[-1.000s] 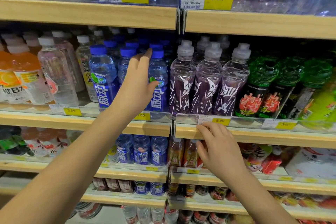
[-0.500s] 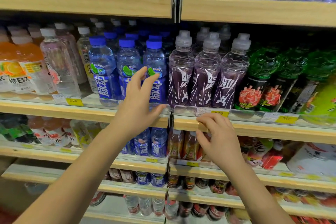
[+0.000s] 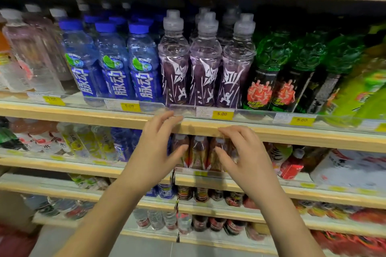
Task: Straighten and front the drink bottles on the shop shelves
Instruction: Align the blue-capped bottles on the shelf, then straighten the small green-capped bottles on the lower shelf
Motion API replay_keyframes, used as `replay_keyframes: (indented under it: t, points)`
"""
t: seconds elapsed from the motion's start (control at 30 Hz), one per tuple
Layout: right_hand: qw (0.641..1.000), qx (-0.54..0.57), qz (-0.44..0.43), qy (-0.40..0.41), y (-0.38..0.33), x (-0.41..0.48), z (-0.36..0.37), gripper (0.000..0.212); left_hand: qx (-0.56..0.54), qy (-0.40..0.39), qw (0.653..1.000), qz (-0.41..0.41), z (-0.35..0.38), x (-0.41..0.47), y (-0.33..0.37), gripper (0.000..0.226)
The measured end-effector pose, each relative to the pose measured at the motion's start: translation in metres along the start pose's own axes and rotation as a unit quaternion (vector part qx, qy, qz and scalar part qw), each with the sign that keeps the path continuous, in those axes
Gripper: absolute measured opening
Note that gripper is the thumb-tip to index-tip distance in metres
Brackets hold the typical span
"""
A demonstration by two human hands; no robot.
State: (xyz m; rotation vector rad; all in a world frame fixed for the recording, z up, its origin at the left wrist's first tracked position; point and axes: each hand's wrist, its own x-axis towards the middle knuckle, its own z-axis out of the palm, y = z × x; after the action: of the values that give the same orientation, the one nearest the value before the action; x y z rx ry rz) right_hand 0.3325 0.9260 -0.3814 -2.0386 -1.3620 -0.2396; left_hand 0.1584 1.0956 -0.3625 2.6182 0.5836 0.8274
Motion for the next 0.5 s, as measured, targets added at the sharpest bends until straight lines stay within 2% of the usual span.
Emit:
replay_keyframes:
  t: [0.3,0.5]
  points:
    - [0.999,0.01,0.047,0.0,0.024,-0.061,-0.036,0.046,-0.016,-0.045,0.998,0.034,0.032,-0.024,0.053,0.069]
    - [0.994,-0.012,0.112,-0.006,0.028,-0.113,-0.067,0.046,-0.065,-0.081,0.993,0.054,0.053,-0.045,0.087,0.067]
